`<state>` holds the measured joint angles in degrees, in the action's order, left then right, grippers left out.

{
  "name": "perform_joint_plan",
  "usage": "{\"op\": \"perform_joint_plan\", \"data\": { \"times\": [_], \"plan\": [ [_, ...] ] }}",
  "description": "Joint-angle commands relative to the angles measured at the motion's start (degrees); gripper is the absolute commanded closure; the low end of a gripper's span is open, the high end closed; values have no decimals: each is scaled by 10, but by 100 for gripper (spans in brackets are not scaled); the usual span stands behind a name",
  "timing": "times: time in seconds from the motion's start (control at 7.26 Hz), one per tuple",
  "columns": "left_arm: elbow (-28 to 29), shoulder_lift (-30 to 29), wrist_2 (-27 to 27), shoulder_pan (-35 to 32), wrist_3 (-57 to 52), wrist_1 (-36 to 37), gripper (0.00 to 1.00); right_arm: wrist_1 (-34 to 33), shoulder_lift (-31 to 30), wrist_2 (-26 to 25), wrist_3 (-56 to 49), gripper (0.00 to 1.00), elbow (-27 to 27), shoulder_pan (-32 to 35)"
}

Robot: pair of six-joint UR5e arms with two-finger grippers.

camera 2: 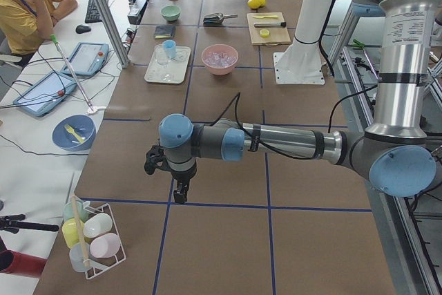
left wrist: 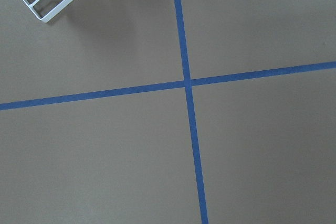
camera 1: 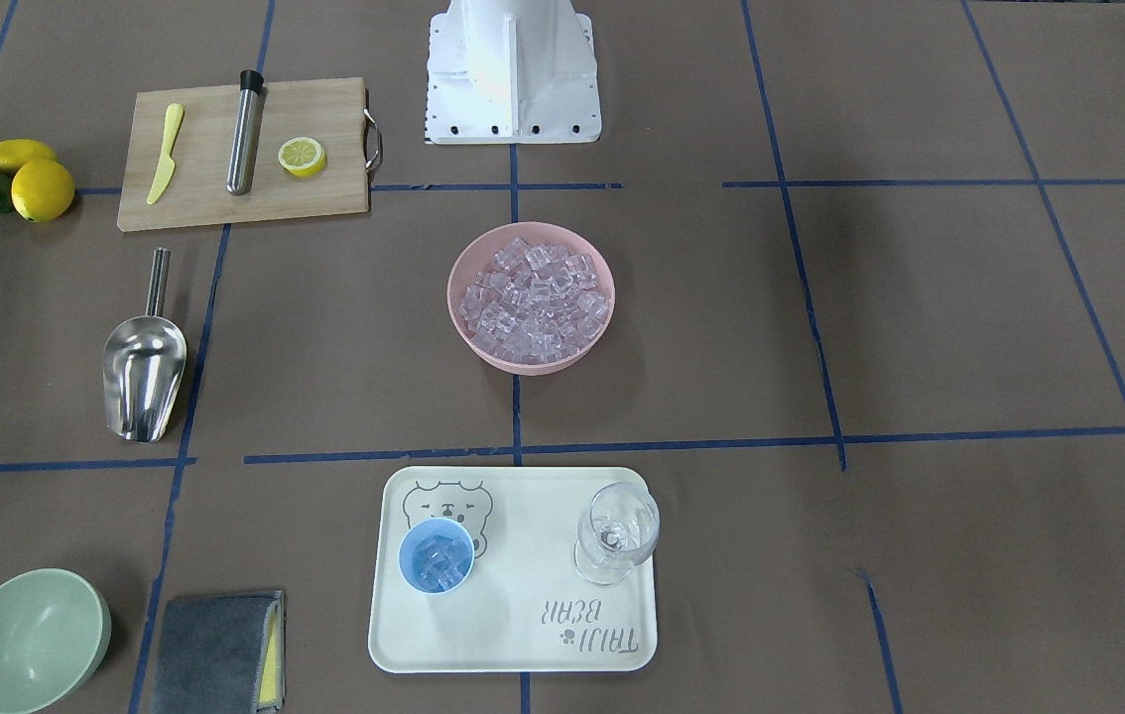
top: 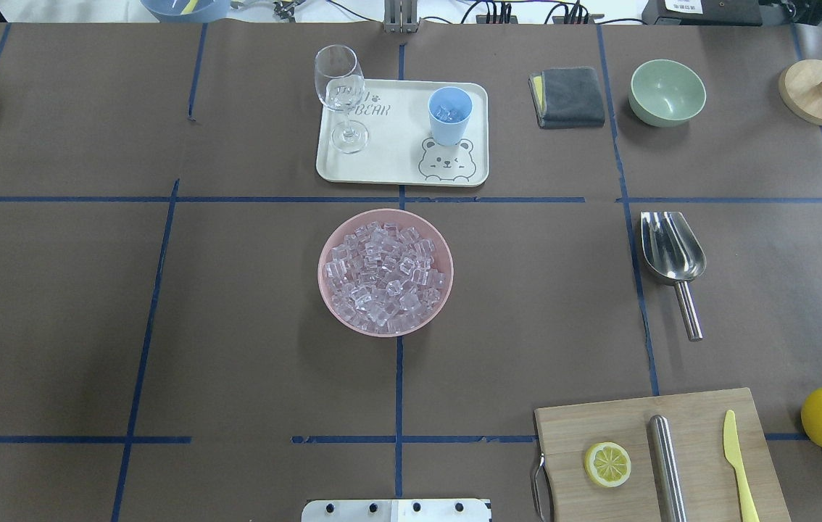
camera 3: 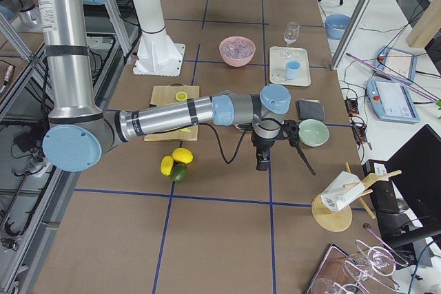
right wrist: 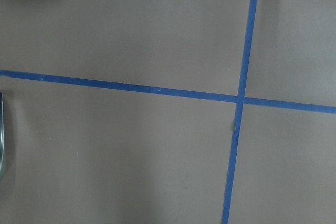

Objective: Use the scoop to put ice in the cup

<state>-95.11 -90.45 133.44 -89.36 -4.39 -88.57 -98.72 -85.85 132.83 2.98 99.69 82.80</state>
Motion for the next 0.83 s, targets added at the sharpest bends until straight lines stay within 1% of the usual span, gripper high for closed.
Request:
{"op": "perform_joint_plan", "data": {
  "times": [0.0,0.28,0.55,0.69],
  "plan": [
    [-5,-4,1,1,1,-4,0,0,-2,1,0,0,-3,0],
    [-10,-2,0,0,2,2,0,-1,0,1,0,0,-6,-10],
    [1,-6,0,2,2,1,0,-2,-3,-1,-2,0,-20,-10],
    [-2,-6,0,2,2,1,0,-1,-10,0,-5,0,-15,-10]
  ]
}}
